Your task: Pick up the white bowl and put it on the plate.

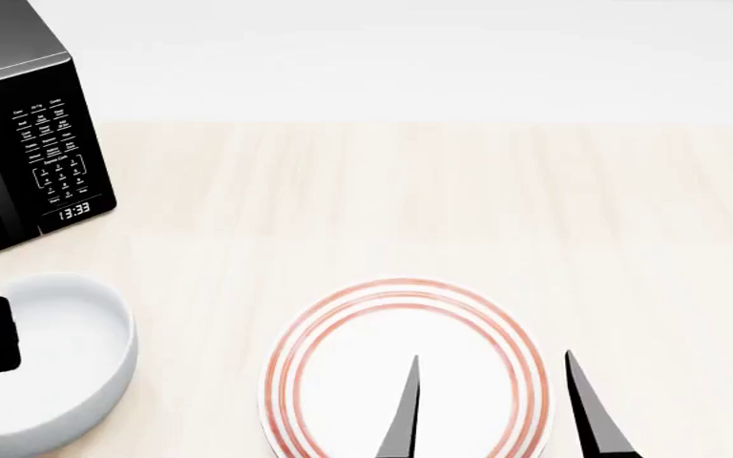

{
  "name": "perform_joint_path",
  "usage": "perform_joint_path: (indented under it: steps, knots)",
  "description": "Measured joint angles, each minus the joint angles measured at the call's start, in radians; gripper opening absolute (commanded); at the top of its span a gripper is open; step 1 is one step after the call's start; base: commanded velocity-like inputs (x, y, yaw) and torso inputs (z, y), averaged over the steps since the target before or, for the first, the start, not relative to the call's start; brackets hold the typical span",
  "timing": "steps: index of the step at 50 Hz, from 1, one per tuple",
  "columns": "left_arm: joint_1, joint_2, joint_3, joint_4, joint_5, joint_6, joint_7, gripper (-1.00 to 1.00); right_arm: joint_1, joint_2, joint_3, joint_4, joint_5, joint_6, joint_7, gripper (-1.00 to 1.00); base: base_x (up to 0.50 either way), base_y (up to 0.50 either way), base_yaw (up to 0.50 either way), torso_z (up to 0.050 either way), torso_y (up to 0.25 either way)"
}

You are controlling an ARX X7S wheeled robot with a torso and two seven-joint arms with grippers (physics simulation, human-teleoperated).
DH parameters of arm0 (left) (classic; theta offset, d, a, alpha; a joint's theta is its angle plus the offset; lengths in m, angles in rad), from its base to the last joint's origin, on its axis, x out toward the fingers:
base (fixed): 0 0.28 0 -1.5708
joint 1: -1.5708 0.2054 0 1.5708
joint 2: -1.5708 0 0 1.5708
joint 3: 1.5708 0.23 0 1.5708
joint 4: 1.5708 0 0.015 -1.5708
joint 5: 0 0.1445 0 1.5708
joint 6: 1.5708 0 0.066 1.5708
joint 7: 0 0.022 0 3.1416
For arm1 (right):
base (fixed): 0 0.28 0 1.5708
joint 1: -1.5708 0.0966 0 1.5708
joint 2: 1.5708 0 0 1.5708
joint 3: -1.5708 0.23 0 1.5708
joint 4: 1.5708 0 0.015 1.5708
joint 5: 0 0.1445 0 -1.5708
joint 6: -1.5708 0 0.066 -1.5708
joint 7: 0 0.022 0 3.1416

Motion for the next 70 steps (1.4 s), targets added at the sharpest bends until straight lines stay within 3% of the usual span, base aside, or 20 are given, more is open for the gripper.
perform_joint_path:
  steps: [70]
  knots:
    - [0.034, -0.016, -0.004, -0.125, -0.066, 0.100, -0.087, 1.00, 0.012, 0.030, -0.033, 0.010, 0.016, -0.008, 0.031, 1.00, 0.00, 0.00, 0.00, 0.000, 0.000]
